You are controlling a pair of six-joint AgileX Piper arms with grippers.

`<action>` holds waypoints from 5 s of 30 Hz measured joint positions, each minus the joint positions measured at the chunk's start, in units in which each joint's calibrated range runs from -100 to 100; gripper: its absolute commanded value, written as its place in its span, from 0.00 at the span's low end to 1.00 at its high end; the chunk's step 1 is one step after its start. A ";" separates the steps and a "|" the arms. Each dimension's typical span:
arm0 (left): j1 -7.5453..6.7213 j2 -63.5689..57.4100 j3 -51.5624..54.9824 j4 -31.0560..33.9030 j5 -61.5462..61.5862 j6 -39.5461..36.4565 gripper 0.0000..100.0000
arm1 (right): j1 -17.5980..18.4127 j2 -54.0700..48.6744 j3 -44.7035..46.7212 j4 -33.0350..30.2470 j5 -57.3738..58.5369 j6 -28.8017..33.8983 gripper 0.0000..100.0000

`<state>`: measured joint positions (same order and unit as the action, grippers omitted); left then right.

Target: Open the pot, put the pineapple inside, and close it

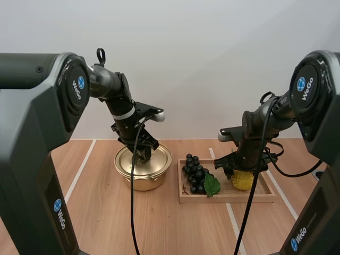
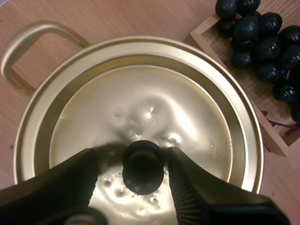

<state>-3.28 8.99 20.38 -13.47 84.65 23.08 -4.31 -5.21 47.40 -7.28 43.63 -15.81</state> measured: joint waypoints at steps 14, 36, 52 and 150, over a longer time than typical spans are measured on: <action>0.00 0.00 0.00 -1.03 0.56 0.40 0.00 | 0.00 0.00 0.00 0.00 0.00 0.00 1.00; 0.00 -14.16 -0.69 -1.13 0.71 1.07 0.00 | 0.00 1.68 0.00 1.30 -1.57 0.00 1.00; 0.00 -29.16 -0.96 -1.01 -4.46 1.47 0.00 | 0.00 3.30 0.00 1.45 -3.29 0.00 0.92; 4.77 -39.66 -52.16 4.66 -9.26 -8.21 0.00 | 26.47 7.53 -37.46 9.01 33.91 -8.97 0.00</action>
<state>1.49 -30.67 -31.78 -8.81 75.40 14.87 22.16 2.31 9.94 1.73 77.55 -24.78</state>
